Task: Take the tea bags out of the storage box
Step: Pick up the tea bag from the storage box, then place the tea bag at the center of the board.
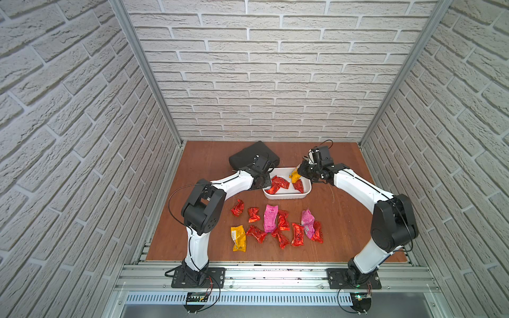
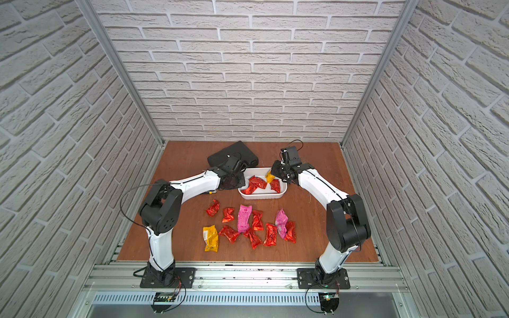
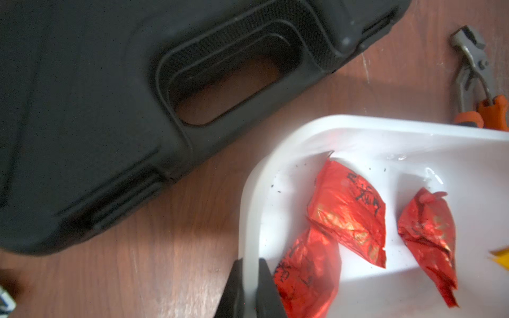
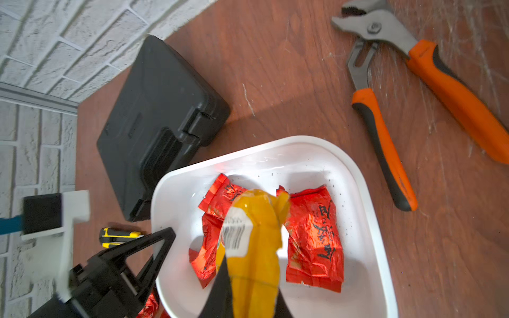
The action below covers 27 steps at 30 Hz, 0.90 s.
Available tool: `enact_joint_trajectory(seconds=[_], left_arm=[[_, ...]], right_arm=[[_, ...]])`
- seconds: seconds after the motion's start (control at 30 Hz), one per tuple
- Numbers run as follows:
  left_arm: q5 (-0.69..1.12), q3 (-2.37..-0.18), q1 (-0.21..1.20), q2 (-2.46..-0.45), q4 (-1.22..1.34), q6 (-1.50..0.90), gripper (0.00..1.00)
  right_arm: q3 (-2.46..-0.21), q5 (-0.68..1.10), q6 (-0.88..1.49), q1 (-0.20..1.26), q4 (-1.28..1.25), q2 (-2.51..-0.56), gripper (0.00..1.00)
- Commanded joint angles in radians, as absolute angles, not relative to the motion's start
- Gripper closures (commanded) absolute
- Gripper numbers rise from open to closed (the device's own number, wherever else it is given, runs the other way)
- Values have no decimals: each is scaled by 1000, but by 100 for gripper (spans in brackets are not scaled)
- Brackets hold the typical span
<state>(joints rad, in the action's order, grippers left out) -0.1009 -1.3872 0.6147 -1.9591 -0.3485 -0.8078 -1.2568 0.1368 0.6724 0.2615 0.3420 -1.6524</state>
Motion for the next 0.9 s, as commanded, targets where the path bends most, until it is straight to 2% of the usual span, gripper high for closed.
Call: enact_joint_trajectory(seconds=[0.0,0.23,0.43,0.57,0.77,0.83,0.87], left_arm=[[-114,-1398,615,-1939,-333,-770,100],[-106,-1397,615,-1946,-329,-759,100],[-96,-1401,617,-1951,-324,-767,100],[-92,-1409,619,-1958,-330,-769,100],[-91,-1420,620,-1963,-337,-770,100],[-91,-1421,620,-1964,-338,-770,100],[-92,-1423,620,-1964,-339,-770,100]], right_arm=[[-1178,148,553,210,457,-1497,98],[-961,198,541,8,572,-1236,98],[-722,269,651,-96,488,-1076,98],[-599,358,755,-97,321,-1090,98],[-527,410,761,-97,197,-1176,96],[-522,410,745,-98,199,-1201,90],[-523,395,731,-100,221,-1205,83]])
